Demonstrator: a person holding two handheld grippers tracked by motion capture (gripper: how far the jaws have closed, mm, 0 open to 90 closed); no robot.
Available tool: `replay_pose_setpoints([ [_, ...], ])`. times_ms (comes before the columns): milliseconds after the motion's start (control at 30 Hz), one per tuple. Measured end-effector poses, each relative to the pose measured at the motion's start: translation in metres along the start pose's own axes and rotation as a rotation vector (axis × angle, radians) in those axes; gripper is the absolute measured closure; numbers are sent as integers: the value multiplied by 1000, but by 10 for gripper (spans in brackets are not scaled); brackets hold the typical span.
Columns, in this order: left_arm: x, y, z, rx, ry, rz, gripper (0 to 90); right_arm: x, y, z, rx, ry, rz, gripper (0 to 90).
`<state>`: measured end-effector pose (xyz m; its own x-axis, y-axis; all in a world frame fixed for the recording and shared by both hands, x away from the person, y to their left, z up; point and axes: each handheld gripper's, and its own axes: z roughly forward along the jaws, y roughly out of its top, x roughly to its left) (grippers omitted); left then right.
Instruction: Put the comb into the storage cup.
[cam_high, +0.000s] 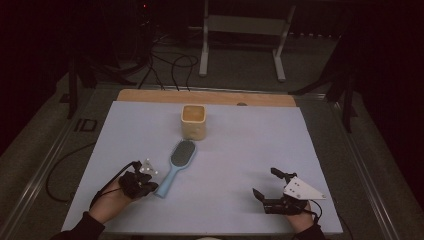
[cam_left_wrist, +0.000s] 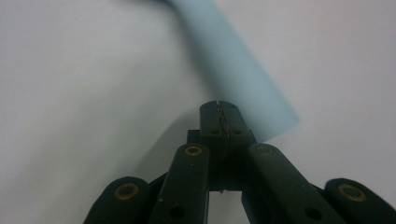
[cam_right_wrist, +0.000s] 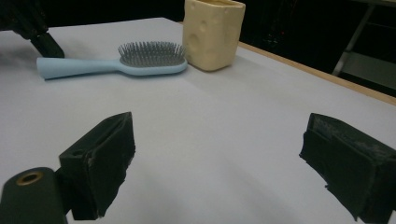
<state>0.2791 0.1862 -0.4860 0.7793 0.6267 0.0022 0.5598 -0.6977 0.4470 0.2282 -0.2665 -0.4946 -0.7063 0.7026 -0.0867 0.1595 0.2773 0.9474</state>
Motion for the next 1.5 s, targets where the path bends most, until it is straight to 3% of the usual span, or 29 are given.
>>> replay_pose_setpoints([
  [133, 5, 0, -5, -14, 35, -41, 897, 0, 0, 0, -1, 1, -3, 94],
  [400, 8, 6, -17, -24, 67, -42, 896, 0, 0, 0, 0, -1, -1, 94],
  [600, 7, 13, -22, -19, 71, -35, 895, 0, 0, 0, -2, -1, -1, 94],
  [900, 9, 26, -30, -29, 68, -82, 862, 0, 0, 0, -1, 0, 1, 94],
  [1133, 10, 36, -37, -25, 76, -84, 815, 0, 0, 0, 0, -2, 1, 94],
  [1300, 10, 46, -38, -8, 85, -101, 585, 0, 0, 0, -1, 0, 2, 94],
  [1500, 7, 57, -39, -28, 86, -98, 404, 0, 0, 0, -2, 1, 2, 94],
])
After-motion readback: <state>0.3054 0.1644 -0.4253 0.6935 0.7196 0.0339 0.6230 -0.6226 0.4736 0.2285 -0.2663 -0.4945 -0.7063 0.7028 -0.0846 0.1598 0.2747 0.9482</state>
